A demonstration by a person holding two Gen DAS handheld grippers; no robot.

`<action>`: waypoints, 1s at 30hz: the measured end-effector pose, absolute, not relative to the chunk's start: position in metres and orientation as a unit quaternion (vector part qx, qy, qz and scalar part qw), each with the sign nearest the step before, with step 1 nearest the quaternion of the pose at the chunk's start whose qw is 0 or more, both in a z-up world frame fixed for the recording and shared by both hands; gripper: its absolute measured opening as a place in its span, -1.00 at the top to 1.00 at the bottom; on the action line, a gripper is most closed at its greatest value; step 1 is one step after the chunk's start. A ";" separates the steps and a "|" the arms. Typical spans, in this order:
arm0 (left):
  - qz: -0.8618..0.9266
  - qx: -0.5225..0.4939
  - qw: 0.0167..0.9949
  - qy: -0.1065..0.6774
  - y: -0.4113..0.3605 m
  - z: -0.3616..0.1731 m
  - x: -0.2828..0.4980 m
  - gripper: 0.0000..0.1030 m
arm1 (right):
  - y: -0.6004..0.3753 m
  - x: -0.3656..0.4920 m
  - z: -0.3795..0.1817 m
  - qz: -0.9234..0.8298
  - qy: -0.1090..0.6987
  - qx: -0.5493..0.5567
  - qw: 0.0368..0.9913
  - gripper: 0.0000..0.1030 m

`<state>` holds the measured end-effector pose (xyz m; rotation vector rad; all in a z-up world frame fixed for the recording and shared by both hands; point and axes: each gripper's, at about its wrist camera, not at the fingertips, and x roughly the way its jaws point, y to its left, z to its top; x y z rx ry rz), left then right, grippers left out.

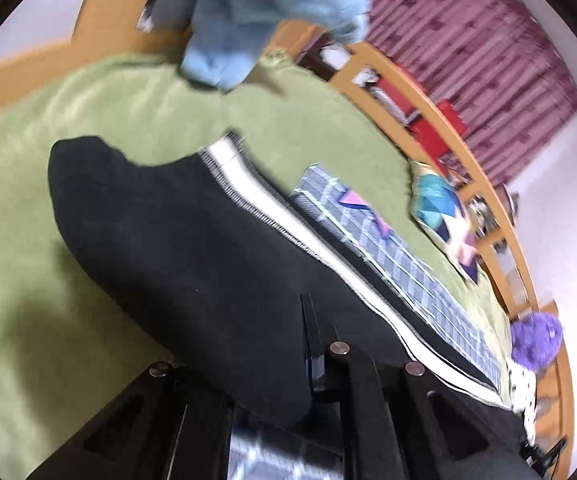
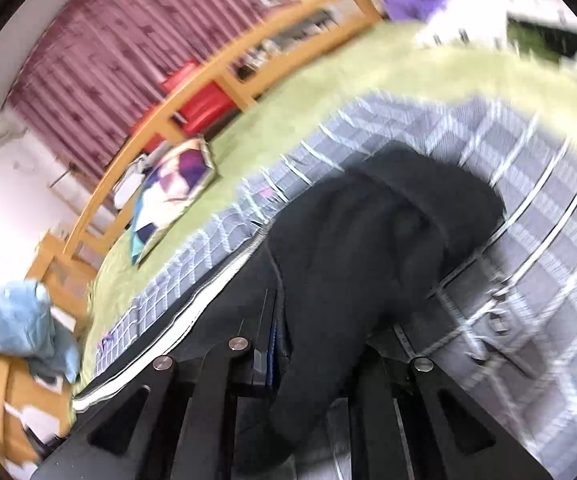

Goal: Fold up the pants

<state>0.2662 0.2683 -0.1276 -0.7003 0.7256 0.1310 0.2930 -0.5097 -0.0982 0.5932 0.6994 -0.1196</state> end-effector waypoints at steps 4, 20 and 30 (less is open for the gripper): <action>0.043 -0.317 0.880 0.352 0.260 -0.108 0.206 0.79 | -0.522 0.233 -0.070 -0.057 0.355 0.249 0.900 0.77; 0.115 -0.229 0.852 0.456 0.244 -0.146 0.107 -0.29 | -0.578 0.088 -0.180 -0.075 0.407 0.336 0.846 -0.20; 0.115 -0.190 0.864 0.452 0.218 -0.121 0.090 -0.30 | -0.620 0.154 -0.145 -0.074 0.316 0.396 0.859 0.33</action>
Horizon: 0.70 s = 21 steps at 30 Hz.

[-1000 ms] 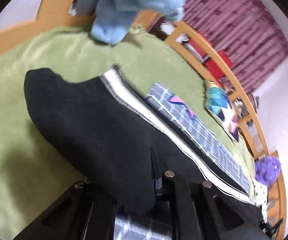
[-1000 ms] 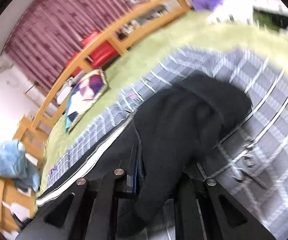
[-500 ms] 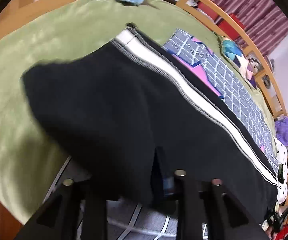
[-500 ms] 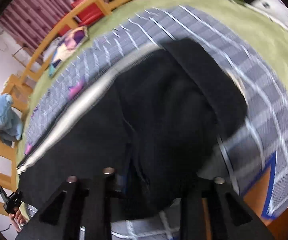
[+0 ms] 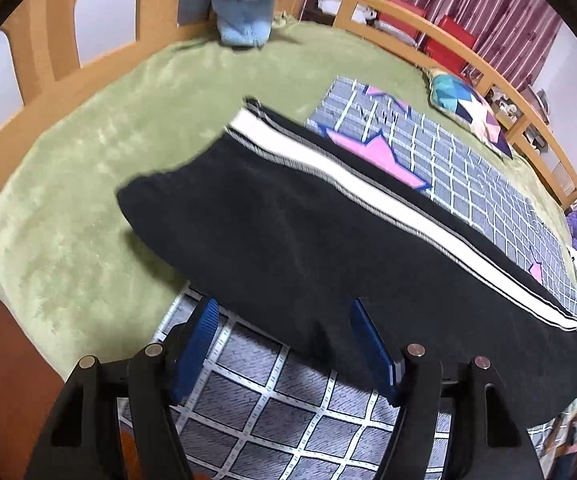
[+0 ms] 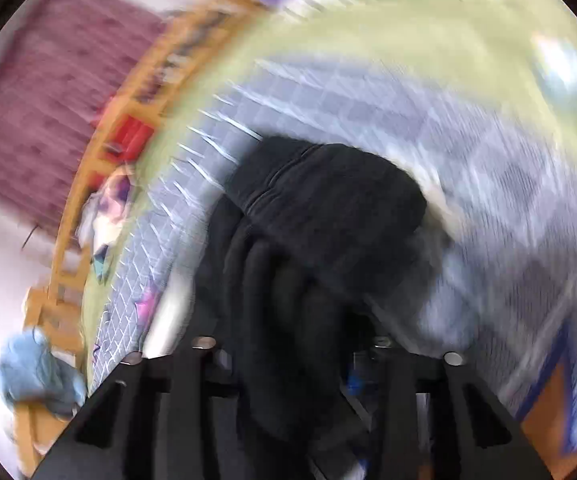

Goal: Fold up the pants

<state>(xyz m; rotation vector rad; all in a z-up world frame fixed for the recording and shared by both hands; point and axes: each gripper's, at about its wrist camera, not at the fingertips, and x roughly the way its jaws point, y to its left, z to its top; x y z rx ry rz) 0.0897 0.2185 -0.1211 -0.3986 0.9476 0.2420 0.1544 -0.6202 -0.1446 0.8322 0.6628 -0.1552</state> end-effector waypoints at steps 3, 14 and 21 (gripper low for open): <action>0.125 -0.184 0.875 0.431 0.219 -0.114 0.085 -0.30 | -0.617 0.155 -0.115 -0.061 0.300 0.339 0.890 0.26; 0.124 -0.177 0.878 0.426 0.243 -0.120 0.087 -0.30 | -0.611 0.106 -0.161 -0.150 0.430 0.252 0.854 -0.17; 0.136 -0.185 0.886 0.403 0.285 -0.110 0.099 -0.30 | -0.548 0.108 -0.089 -0.156 0.382 0.181 0.893 -0.17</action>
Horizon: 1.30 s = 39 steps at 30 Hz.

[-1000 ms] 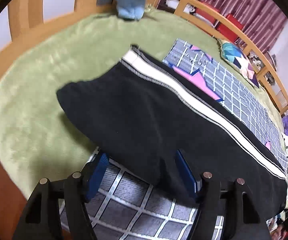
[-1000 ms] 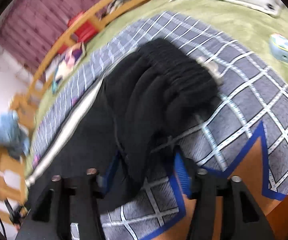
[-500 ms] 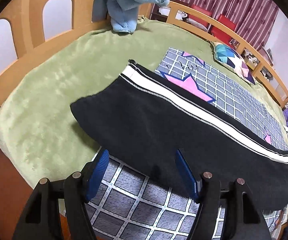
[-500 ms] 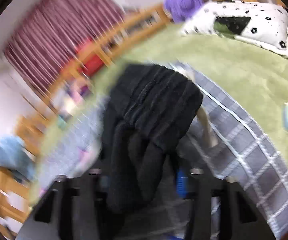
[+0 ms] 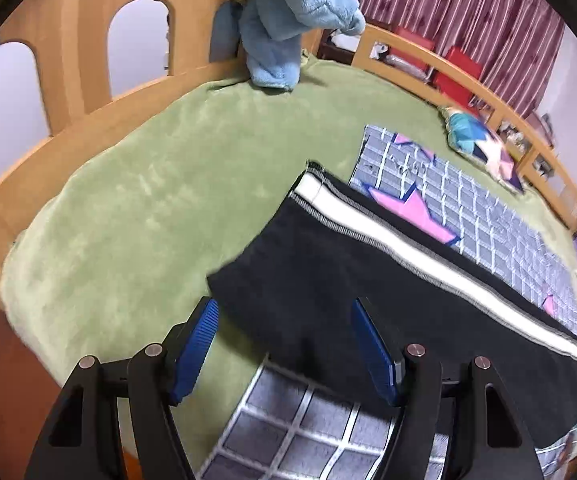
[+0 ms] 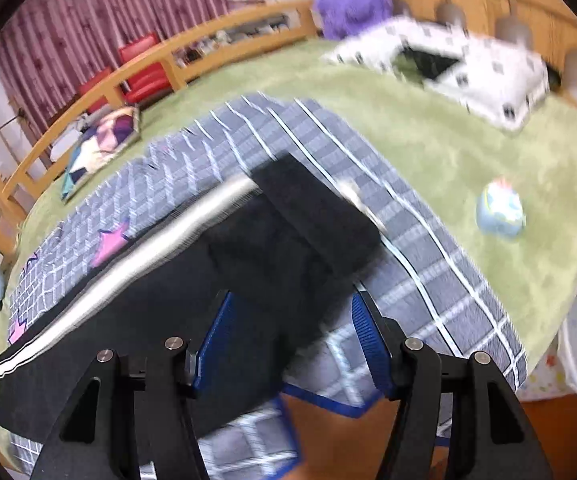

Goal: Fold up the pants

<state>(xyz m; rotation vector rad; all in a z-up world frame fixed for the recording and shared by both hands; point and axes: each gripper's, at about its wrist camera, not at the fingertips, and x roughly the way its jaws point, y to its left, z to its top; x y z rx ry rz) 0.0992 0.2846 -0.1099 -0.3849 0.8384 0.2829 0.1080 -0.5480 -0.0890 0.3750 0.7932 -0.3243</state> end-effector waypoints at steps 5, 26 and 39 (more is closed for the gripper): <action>0.136 -0.159 0.888 0.409 0.285 -0.108 0.145 -0.30 | -0.476 0.167 -0.076 -0.100 0.387 0.130 0.908 -0.18; 0.125 -0.138 0.876 0.445 0.278 -0.156 0.272 -0.19 | -0.255 0.349 -0.181 0.110 0.506 -0.119 0.847 -0.17; 0.101 -0.109 0.904 0.401 0.274 -0.125 0.264 0.97 | -0.269 0.330 -0.142 0.121 0.433 -0.063 0.891 0.94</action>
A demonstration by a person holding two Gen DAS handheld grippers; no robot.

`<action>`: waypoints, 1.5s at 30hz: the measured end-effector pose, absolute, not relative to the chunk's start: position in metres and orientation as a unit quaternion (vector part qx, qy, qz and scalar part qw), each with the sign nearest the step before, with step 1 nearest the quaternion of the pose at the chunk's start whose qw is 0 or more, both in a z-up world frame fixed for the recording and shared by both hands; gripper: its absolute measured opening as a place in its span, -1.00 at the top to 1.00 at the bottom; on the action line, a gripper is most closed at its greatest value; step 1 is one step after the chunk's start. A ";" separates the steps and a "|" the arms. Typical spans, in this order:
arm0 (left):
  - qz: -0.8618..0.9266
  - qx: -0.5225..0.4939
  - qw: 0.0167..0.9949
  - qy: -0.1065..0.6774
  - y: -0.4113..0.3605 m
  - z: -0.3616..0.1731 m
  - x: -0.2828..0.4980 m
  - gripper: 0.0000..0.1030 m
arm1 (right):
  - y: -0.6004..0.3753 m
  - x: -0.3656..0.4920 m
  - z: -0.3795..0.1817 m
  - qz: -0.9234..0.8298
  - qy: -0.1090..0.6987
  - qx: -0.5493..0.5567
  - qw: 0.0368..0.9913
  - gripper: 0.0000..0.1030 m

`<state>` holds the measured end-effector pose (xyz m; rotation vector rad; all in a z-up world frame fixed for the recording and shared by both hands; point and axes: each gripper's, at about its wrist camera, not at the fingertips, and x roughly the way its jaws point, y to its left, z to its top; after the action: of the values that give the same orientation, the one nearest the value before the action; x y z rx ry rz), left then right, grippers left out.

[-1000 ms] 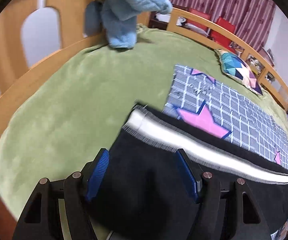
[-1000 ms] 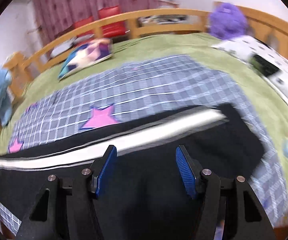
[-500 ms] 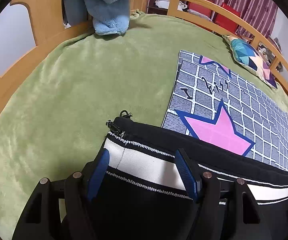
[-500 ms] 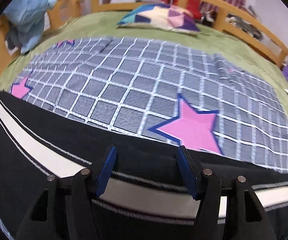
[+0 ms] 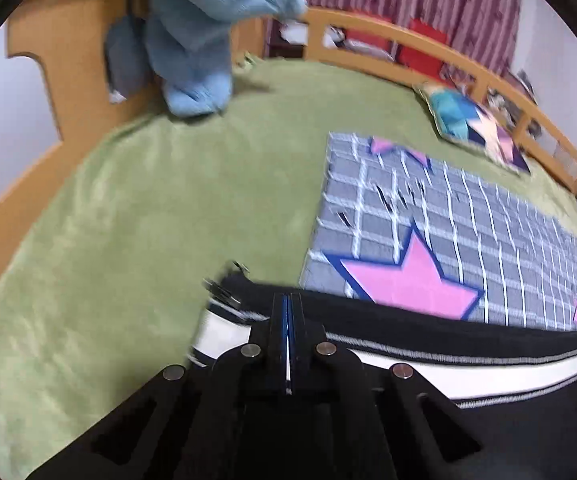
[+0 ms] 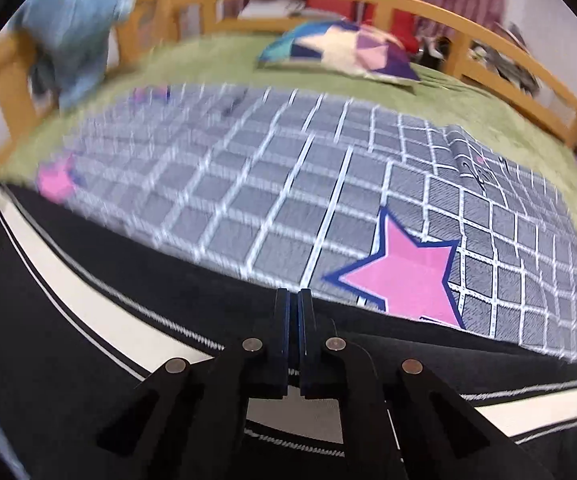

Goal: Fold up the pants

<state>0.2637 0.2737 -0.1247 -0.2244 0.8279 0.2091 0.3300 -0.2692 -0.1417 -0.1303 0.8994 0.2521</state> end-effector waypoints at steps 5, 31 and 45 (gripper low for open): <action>0.094 -0.139 0.899 0.405 0.297 -0.118 0.262 0.89 | -0.265 0.337 -0.146 0.108 0.428 -0.060 0.895 0.94; 0.084 -0.099 0.909 0.397 0.294 -0.130 0.254 0.65 | -0.245 0.334 -0.152 0.152 0.424 -0.116 0.885 0.95; 0.116 -0.103 0.879 0.451 0.297 -0.152 0.275 0.32 | -0.247 0.346 -0.168 0.109 0.454 -0.104 0.878 0.74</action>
<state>0.2751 0.2974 -0.1524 -0.2141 0.9406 0.2420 0.3461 -0.2473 -0.1683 -0.2170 0.9472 0.2283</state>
